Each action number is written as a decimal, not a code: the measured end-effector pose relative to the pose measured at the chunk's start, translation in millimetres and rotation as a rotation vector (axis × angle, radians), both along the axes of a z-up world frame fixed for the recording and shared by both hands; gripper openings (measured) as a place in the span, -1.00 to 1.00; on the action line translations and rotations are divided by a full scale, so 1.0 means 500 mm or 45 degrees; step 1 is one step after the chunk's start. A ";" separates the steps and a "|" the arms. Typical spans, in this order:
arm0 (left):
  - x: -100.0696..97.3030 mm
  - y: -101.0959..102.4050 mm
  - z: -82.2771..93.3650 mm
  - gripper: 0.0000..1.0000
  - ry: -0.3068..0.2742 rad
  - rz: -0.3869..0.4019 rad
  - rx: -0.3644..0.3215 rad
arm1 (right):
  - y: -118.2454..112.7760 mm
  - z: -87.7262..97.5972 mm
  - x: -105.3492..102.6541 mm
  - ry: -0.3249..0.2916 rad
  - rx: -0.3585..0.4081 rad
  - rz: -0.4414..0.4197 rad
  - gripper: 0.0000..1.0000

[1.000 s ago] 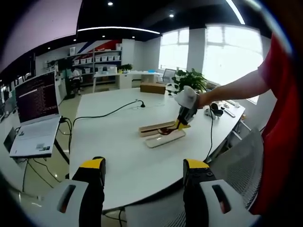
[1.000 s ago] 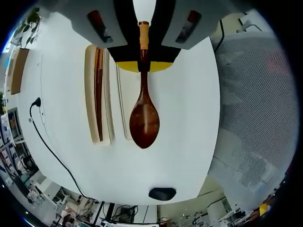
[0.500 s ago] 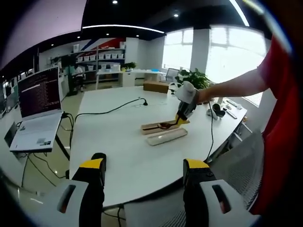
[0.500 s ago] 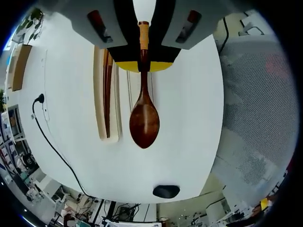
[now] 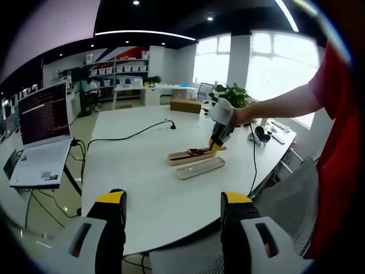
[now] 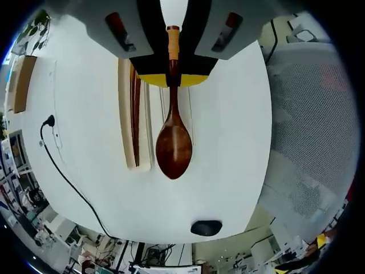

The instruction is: Arrange the utensils inside the cutlery case until each visible utensil rests in its matching compartment.

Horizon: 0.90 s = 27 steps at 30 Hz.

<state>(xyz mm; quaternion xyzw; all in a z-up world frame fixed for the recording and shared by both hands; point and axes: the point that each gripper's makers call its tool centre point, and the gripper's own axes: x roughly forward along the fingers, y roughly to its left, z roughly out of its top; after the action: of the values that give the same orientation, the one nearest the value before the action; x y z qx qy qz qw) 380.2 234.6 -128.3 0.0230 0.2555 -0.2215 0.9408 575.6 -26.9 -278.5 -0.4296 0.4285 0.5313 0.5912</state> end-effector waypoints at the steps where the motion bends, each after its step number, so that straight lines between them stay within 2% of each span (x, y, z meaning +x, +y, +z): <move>1: -0.001 0.000 -0.003 0.39 0.005 0.000 0.000 | -0.001 -0.001 0.001 0.003 -0.007 0.003 -0.98; 4: -0.006 0.001 -0.007 0.42 0.015 0.000 -0.002 | 0.002 0.003 0.014 0.001 -0.002 0.011 -0.98; 7: -0.009 -0.008 0.005 0.47 -0.002 -0.008 -0.061 | 0.005 0.007 0.029 -0.006 0.004 0.022 -0.98; 20: 0.004 0.001 -0.016 0.45 0.036 0.007 -0.027 | -0.013 0.015 0.088 -0.030 -0.015 0.048 -0.98; 27: 0.011 -0.002 -0.009 0.44 0.025 0.015 -0.027 | -0.008 0.021 0.105 -0.028 -0.007 0.051 -0.98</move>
<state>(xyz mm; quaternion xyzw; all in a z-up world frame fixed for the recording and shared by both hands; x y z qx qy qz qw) 385.8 233.6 -132.9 0.0095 0.2627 -0.2190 0.9397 628.3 -30.8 -268.3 -0.4456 0.4148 0.5371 0.5839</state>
